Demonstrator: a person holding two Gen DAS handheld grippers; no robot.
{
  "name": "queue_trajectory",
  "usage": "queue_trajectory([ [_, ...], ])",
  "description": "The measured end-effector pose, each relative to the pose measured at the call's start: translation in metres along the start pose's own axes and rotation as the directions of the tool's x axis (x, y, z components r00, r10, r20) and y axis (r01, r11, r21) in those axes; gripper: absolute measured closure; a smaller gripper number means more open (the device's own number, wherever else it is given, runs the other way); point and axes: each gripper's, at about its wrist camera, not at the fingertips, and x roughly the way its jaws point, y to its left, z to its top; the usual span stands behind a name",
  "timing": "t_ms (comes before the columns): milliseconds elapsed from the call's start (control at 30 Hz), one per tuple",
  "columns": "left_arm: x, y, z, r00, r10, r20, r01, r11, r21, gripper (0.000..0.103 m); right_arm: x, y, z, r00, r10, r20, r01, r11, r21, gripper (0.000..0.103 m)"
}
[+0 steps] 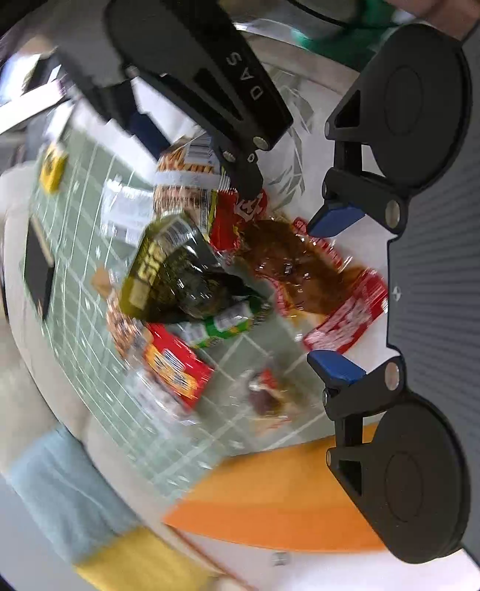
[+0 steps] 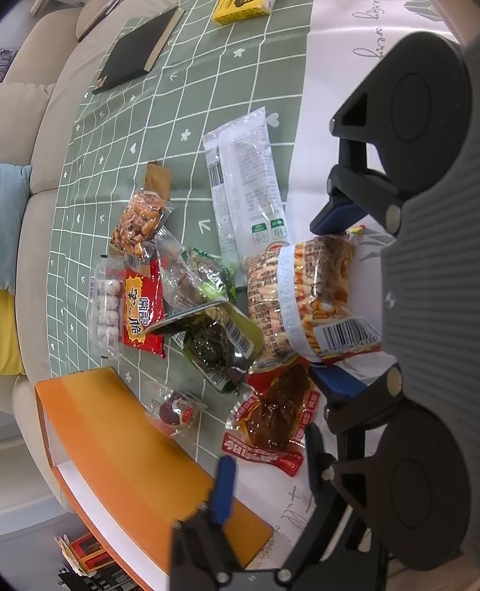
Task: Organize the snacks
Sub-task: 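Grasp the red meat packet with the left tool while the right tool grasps the peanut bag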
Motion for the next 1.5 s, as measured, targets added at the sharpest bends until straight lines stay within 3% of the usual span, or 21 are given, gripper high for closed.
queue_trajectory([
  [100,0.010,0.000,0.007,0.999,-0.035,-0.034,0.038,0.995,0.092,0.017,0.000,-0.001,0.000,1.000,0.004,0.000,-0.004,1.000,0.008,0.028],
  [200,0.019,0.006,0.013,0.994,-0.094,-0.055,0.099,0.992,0.084,0.014,0.001,-0.001,0.001,1.000,0.012,0.001,-0.012,1.000,0.009,0.028],
  [333,0.031,0.025,0.013,0.977,-0.190,-0.093,0.181,0.979,-0.094,0.013,0.000,-0.001,0.000,1.000,0.013,0.003,-0.013,1.000,0.003,0.028],
  [467,0.032,0.033,0.006,0.968,-0.214,-0.135,0.172,0.948,-0.266,0.019,0.000,-0.004,0.001,1.000,0.022,0.002,-0.022,1.000,0.022,0.028],
  [567,0.027,0.034,-0.001,0.968,-0.177,-0.176,0.089,0.904,-0.419,0.023,0.000,-0.004,0.001,1.000,0.024,-0.001,-0.024,0.999,0.029,0.028],
  [700,0.017,0.038,-0.014,0.966,-0.159,-0.205,-0.010,0.766,-0.643,0.030,0.000,-0.001,0.000,1.000,0.018,-0.003,-0.018,1.000,0.022,0.028],
  [800,0.011,0.030,-0.020,0.968,-0.144,-0.206,-0.038,0.727,-0.686,0.032,-0.001,0.000,-0.002,1.000,0.019,-0.006,-0.019,1.000,0.014,0.028],
  [867,0.007,0.022,-0.021,0.967,-0.152,-0.205,-0.025,0.745,-0.667,0.033,-0.002,-0.001,-0.003,1.000,0.022,-0.009,-0.022,1.000,0.020,0.028],
  [967,0.004,0.013,-0.021,0.973,-0.136,-0.184,0.009,0.825,-0.566,0.024,-0.004,-0.004,-0.005,1.000,0.028,-0.015,-0.027,0.999,0.039,0.027],
  [1067,0.000,0.006,-0.014,0.987,-0.066,-0.149,-0.001,0.913,-0.407,0.022,-0.003,-0.004,-0.005,0.999,0.037,-0.017,-0.037,0.998,0.042,0.027],
  [1167,0.003,0.004,-0.009,0.990,-0.069,-0.126,0.032,0.962,-0.271,0.019,-0.003,-0.005,-0.004,0.999,0.039,-0.018,-0.039,0.998,0.046,0.026],
  [1300,0.008,0.002,-0.006,0.989,-0.096,-0.110,0.074,0.979,-0.187,0.015,-0.003,-0.006,-0.003,0.999,0.043,-0.014,-0.042,0.998,0.055,0.024],
  [1500,0.022,0.014,-0.009,0.974,-0.199,-0.105,0.164,0.947,-0.275,0.015,0.000,-0.007,-0.002,0.999,0.049,-0.018,-0.048,0.997,0.058,0.024],
])
